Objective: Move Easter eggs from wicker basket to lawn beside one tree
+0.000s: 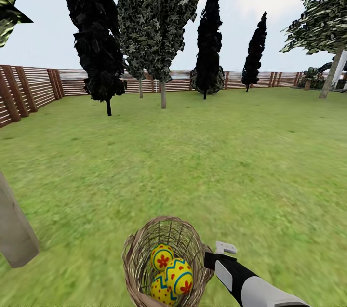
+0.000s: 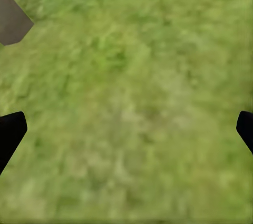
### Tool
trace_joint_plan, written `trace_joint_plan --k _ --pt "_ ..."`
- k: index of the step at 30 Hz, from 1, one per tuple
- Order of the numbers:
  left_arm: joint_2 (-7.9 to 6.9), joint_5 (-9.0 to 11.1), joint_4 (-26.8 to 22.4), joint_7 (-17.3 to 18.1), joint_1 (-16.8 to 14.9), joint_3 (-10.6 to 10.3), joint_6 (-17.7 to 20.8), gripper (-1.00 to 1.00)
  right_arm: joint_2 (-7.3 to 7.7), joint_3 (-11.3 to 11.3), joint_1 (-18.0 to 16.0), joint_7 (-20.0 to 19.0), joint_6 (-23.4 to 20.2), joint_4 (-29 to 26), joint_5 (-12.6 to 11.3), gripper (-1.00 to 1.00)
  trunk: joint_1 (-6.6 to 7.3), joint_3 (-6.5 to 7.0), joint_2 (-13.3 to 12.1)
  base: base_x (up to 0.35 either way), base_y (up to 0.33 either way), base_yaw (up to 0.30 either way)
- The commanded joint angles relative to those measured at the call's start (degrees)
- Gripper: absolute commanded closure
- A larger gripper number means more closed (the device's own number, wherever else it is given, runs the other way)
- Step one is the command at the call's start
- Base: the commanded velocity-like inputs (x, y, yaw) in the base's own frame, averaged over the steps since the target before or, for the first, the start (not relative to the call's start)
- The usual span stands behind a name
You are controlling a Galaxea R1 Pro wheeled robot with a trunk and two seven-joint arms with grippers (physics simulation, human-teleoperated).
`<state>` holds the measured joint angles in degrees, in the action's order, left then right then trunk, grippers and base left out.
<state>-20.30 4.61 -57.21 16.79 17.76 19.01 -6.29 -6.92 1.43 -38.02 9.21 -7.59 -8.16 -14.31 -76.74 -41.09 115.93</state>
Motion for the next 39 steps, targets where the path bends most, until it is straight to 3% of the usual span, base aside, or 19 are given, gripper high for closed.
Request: trace_joint_plan --k 1,21,24,29,32,35,39 --pt "0.00 0.5 0.0 0.4 0.0 0.1 0.0 -1.00 -0.02 -0.1 0.0 0.3 -0.3 -0.2 -0.5 1.00 -0.22 -0.23 0.4 0.000 0.000 0.000" --pt "0.07 0.5 0.0 0.4 0.0 0.1 -0.1 -1.00 -0.11 -0.1 0.0 0.3 -0.3 -0.1 -0.5 1.00 -4.61 -3.82 8.5 0.000 0.000 0.000" --pt "0.02 0.9 -0.3 3.1 0.1 0.4 -0.1 -1.00 -0.11 -0.1 0.0 0.3 -0.3 -0.1 -0.4 1.00 -5.27 -4.36 9.7 0.000 0.000 0.000" --pt "0.04 1.2 -2.8 12.4 1.8 7.4 -0.1 -1.00 -0.11 -0.1 0.0 0.3 -0.2 -0.1 -0.4 1.00 -6.37 -5.25 11.7 0.000 0.000 0.000" --pt "1.19 1.2 -4.1 18.5 2.8 15.8 -0.1 -1.00 -0.08 -0.1 0.0 0.3 -0.2 -0.1 -0.5 1.00 -7.03 -5.79 12.9 0.000 0.000 0.000" --pt "2.53 1.2 -4.9 22.2 3.0 20.9 -0.1 -1.00 -0.08 -0.1 0.0 0.3 -0.2 -0.1 -0.5 1.00 -7.69 -6.33 14.1 0.000 0.000 0.000" --pt "3.60 1.2 -5.8 23.0 3.0 23.9 -0.1 -1.00 -0.11 -0.1 0.0 0.3 -0.2 -0.1 -0.4 1.00 -8.57 -7.05 15.7 0.000 0.000 0.000"
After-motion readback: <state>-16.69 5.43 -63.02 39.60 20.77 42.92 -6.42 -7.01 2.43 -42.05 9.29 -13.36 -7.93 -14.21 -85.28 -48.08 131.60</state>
